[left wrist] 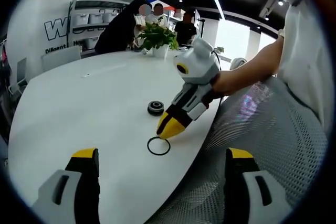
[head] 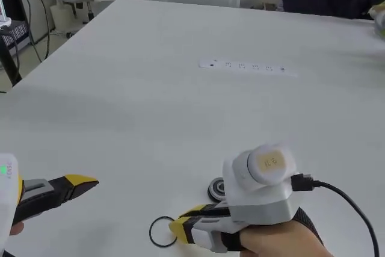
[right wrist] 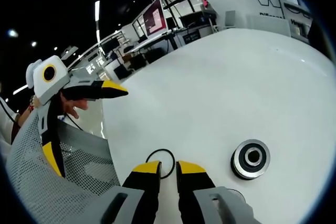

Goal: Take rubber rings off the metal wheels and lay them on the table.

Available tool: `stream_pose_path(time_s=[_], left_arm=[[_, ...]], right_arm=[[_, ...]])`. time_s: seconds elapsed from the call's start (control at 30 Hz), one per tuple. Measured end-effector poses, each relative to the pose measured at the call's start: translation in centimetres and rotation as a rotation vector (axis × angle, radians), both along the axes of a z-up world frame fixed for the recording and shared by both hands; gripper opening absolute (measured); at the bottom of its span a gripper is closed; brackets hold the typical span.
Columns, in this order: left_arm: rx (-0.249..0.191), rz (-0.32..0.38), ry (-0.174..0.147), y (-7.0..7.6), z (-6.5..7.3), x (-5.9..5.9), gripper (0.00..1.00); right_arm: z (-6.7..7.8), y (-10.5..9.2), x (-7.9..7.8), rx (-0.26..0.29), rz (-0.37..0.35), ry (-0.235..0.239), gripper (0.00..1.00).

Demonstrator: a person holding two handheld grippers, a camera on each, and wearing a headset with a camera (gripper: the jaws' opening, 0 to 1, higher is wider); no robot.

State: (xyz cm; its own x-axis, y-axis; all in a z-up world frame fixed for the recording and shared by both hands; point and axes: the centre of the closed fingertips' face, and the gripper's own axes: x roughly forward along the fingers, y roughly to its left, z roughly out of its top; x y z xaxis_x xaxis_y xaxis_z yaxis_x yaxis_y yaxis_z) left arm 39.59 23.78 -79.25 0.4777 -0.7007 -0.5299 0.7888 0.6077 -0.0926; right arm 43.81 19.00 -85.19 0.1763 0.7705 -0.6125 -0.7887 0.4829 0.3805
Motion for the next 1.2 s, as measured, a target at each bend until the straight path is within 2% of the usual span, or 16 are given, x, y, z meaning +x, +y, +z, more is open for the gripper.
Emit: stream_pose_path(time_s=[0.17, 0.3, 0.43, 0.6, 0.73, 0.87, 1.1, 1.2], left_arm=[[0.0, 0.0, 0.003, 0.1, -0.1, 0.0, 0.99], [0.001, 0.0, 0.002, 0.2, -0.2, 0.0, 0.99], [0.002, 0.001, 0.002, 0.2, -0.2, 0.1, 0.99], [0.003, 0.0, -0.002, 0.2, -0.1, 0.1, 0.99], [0.01, -0.003, 0.004, 0.2, -0.3, 0.0, 0.99], [0.01, -0.005, -0.002, 0.1, -0.1, 0.0, 0.99], [0.009, -0.009, -0.004, 0.1, -0.1, 0.0, 0.99], [0.01, -0.009, -0.005, 0.1, -0.1, 0.0, 0.99]], right_arm=[[0.6, 0.3, -0.1, 0.02, 0.003, 0.006, 0.11], [1.0, 0.2, 0.1, 0.004, 0.024, -0.035, 0.13], [1.2, 0.2, -0.1, 0.0, 0.052, -0.044, 0.17], [1.4, 0.1, -0.5, -0.057, 0.133, -0.121, 0.2], [1.8, 0.2, -0.7, -0.066, 0.164, -0.149, 0.23], [2.4, -0.1, -0.5, -0.064, 0.172, -0.157, 0.24], [3.1, -1.0, 0.3, -0.05, 0.139, -0.156, 0.26], [3.7, -1.2, 0.3, -0.025, 0.139, -0.145, 0.27]])
